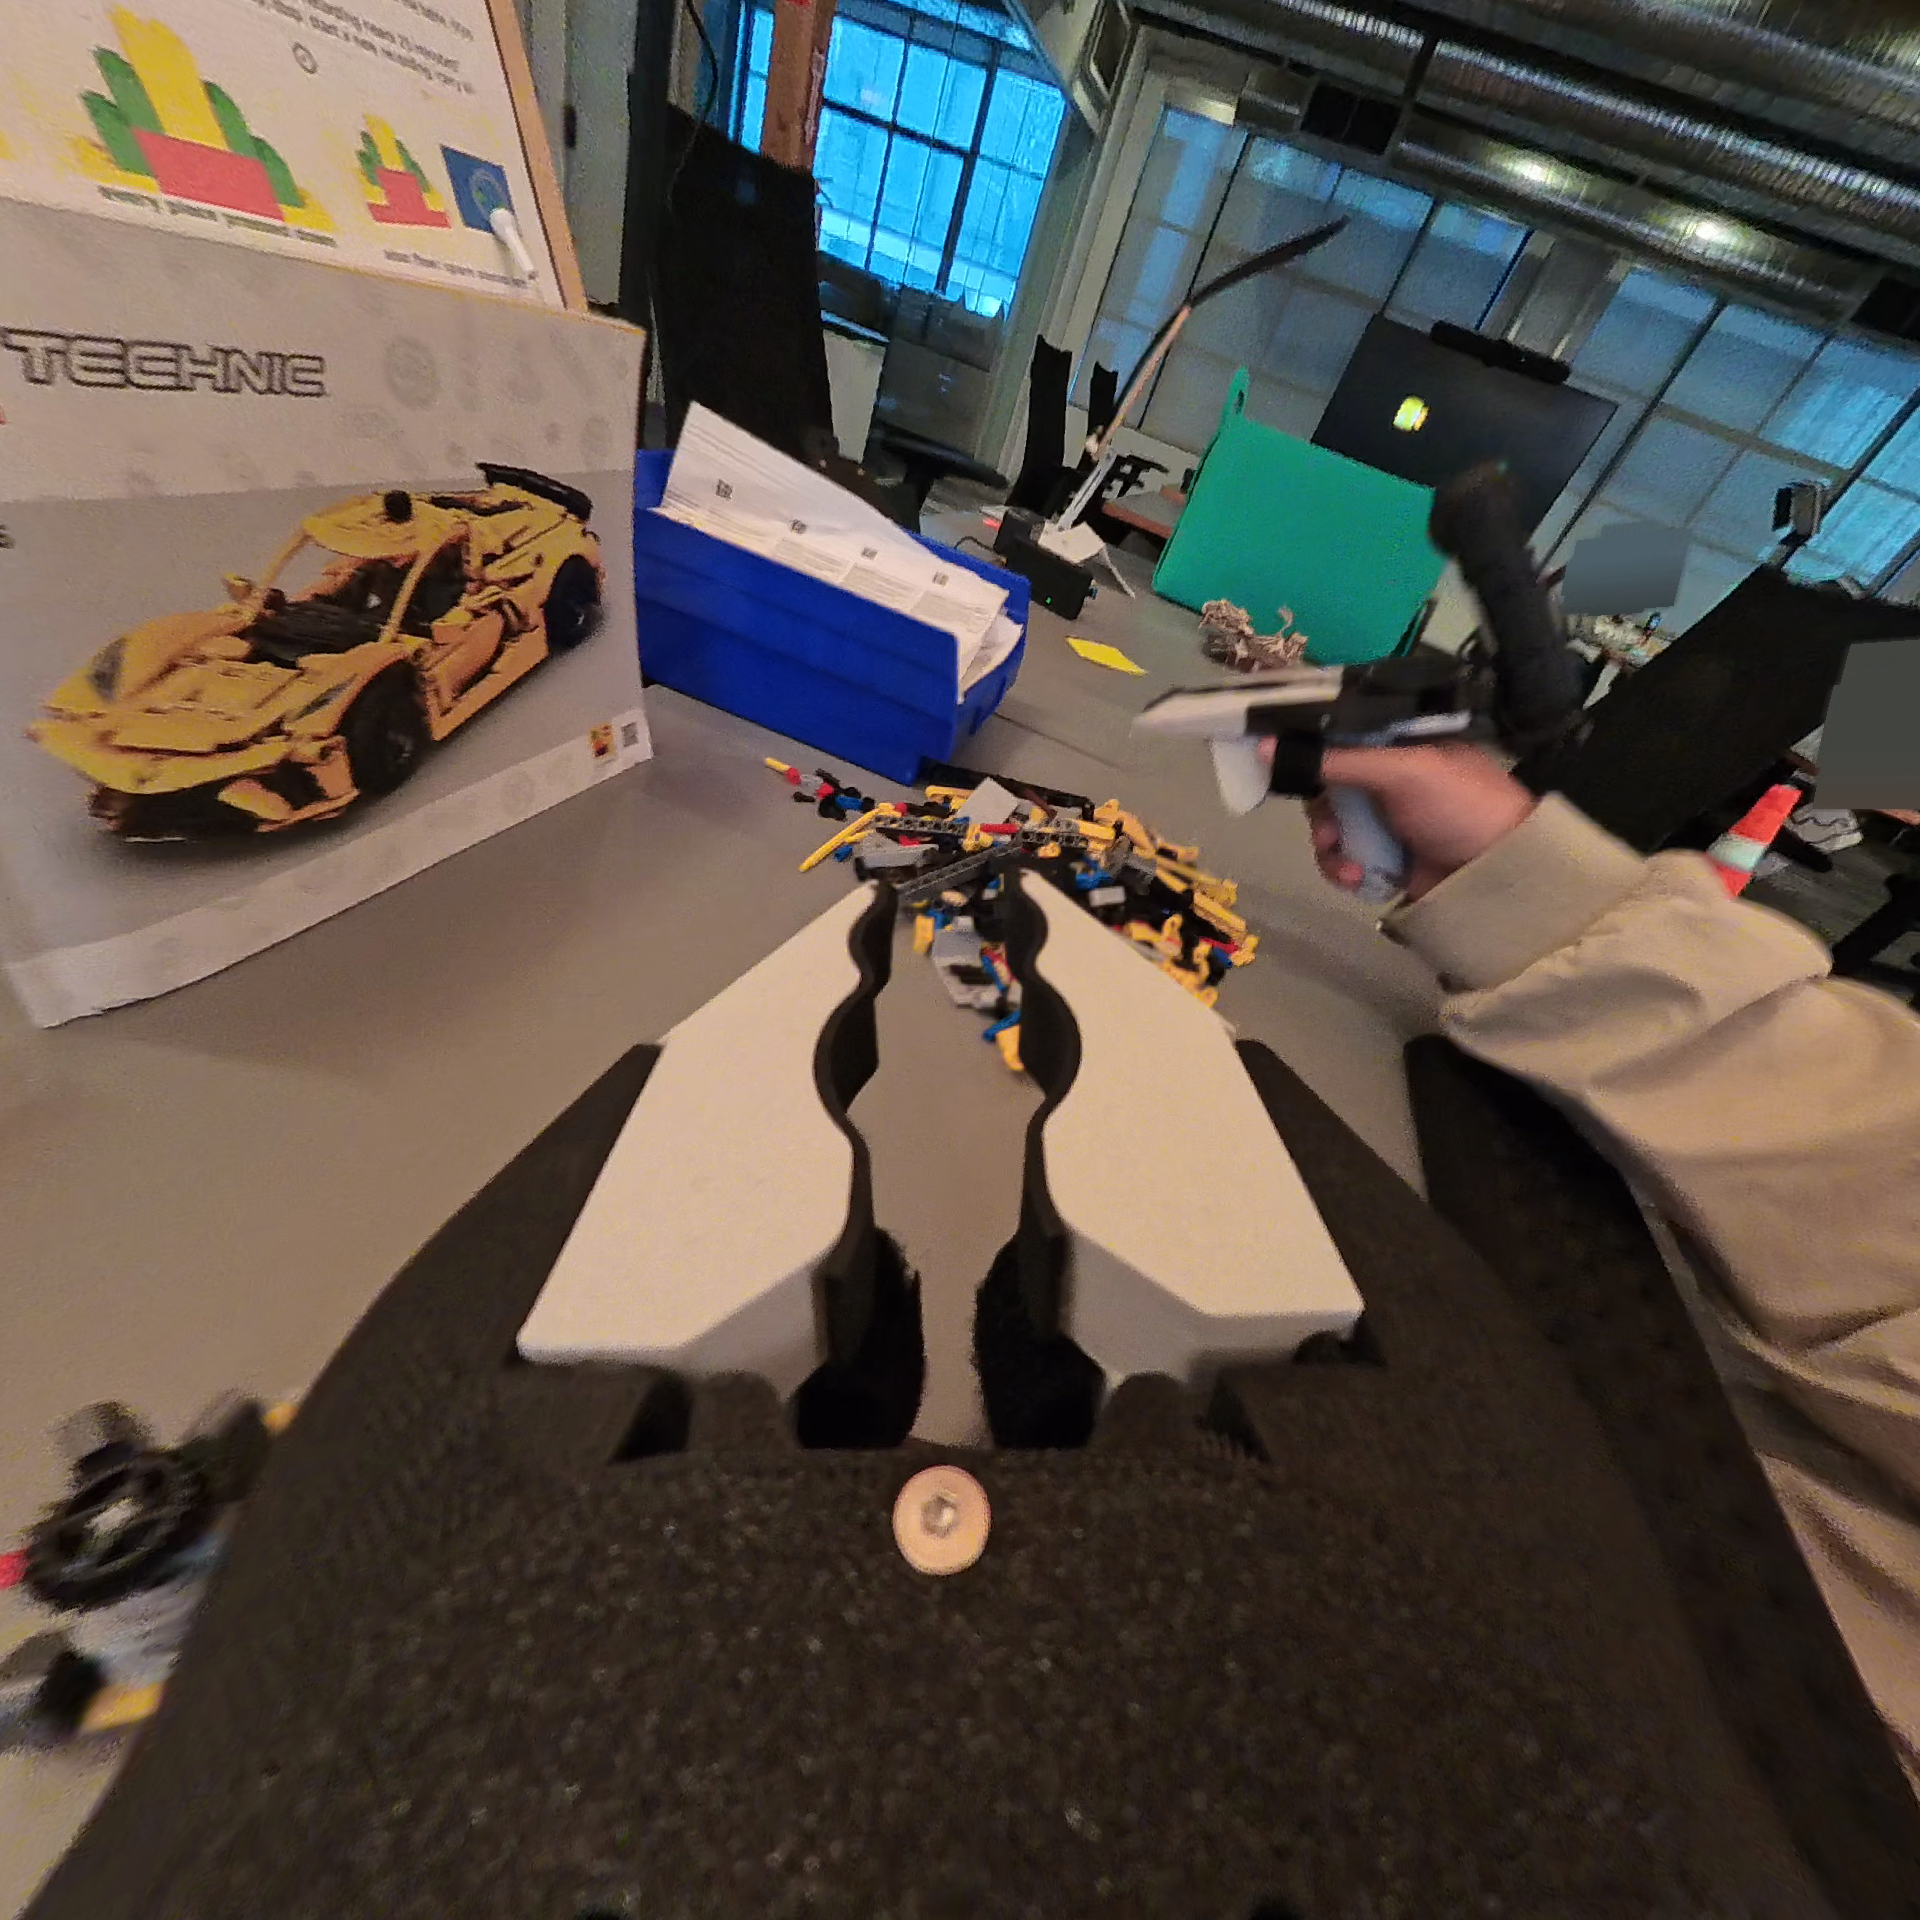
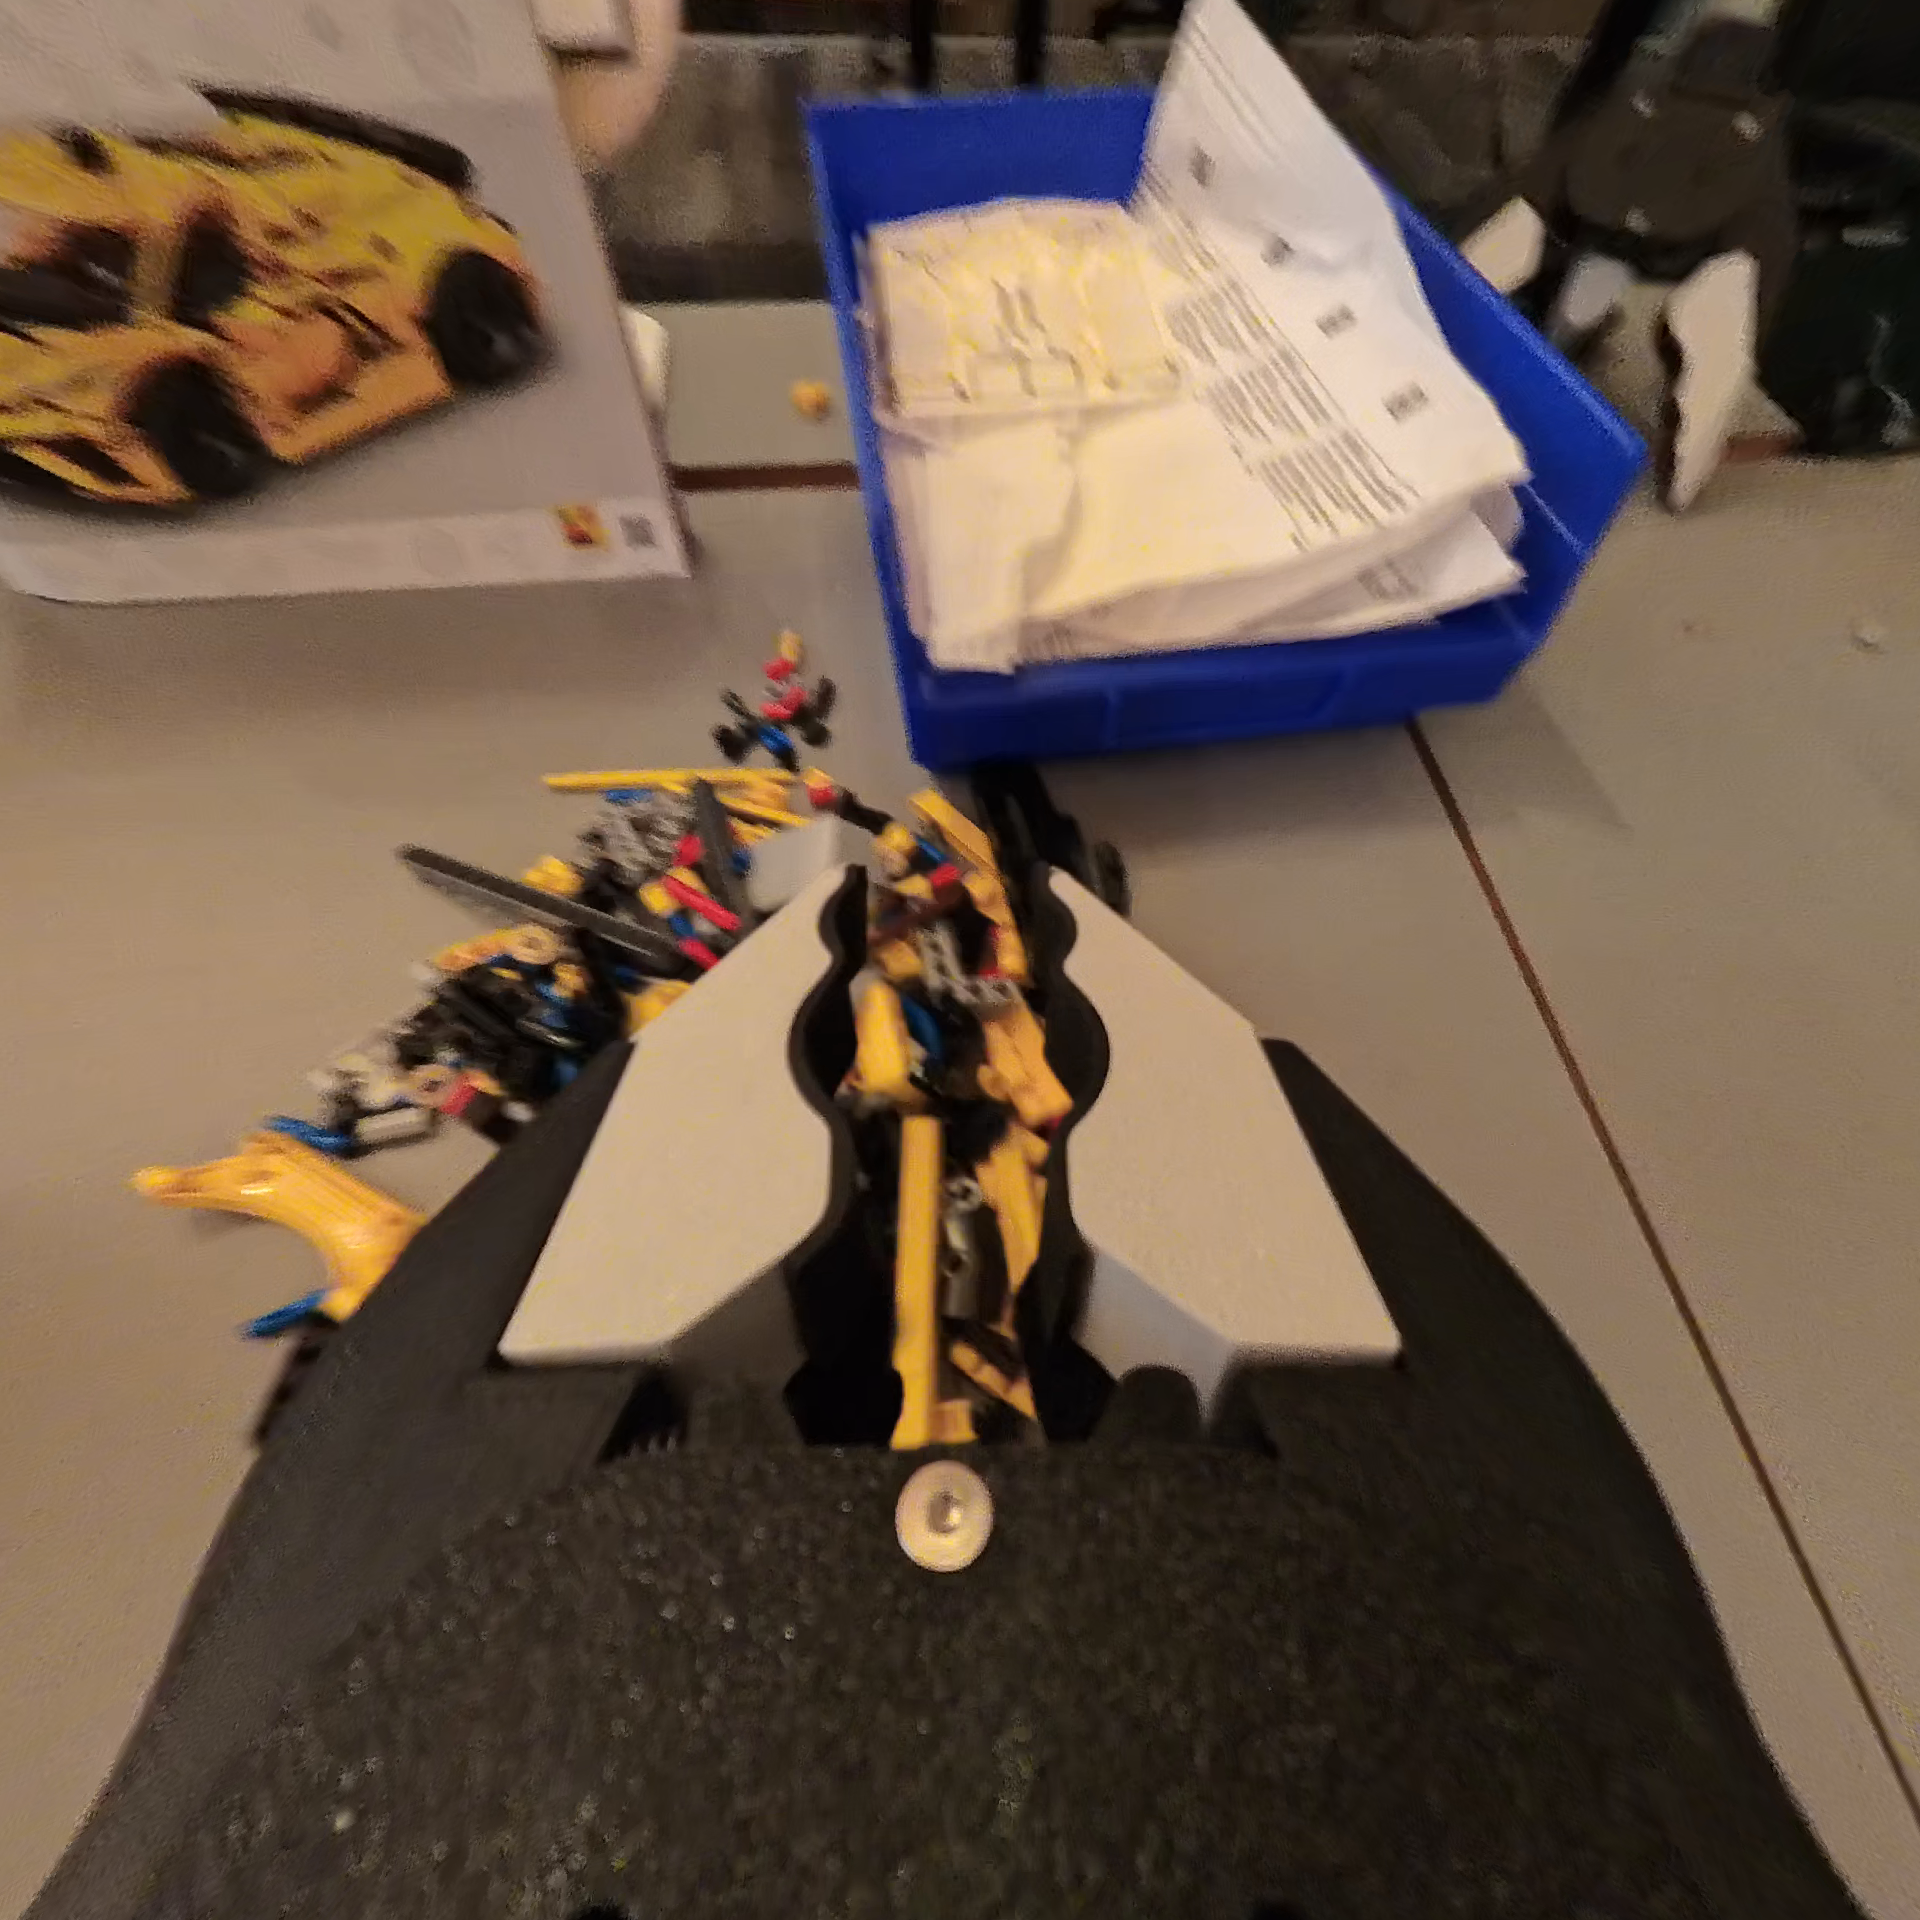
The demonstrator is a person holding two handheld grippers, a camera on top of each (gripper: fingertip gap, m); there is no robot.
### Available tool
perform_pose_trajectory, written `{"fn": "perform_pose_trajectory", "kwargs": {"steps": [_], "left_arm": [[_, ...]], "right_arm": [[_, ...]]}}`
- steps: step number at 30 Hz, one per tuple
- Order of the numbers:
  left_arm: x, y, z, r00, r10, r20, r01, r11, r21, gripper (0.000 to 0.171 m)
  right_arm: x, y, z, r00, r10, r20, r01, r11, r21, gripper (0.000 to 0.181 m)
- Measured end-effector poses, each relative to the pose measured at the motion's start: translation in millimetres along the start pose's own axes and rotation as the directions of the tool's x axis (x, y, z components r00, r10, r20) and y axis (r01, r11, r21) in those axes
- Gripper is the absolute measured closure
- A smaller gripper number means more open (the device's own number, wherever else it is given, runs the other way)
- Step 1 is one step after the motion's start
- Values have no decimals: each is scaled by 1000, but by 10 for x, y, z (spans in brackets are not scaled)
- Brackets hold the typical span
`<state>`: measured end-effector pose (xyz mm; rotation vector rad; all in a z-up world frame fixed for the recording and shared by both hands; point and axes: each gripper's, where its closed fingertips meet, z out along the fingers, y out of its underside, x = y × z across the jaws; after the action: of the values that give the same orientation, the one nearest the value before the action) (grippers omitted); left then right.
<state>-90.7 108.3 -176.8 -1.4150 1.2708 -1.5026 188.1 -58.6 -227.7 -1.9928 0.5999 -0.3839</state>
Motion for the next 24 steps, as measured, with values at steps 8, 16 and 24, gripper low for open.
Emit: {"fn": "perform_pose_trajectory", "kwargs": {"steps": [8,16,24], "left_arm": [[-403,123,-481,998,36,49,-24,975,-222,146],[-413,807,-719,993,113,-28,-109,817,-567,144],[-414,922,-642,986,163,-38,-154,792,-591,142]], "right_arm": [[-2284,-240,-359,522,-274,807,414,909,41,138],[-3352,834,-157,148,-329,933,598,781,180,144],[-3516,1076,6,137,-515,846,713,644,276,160]]}}
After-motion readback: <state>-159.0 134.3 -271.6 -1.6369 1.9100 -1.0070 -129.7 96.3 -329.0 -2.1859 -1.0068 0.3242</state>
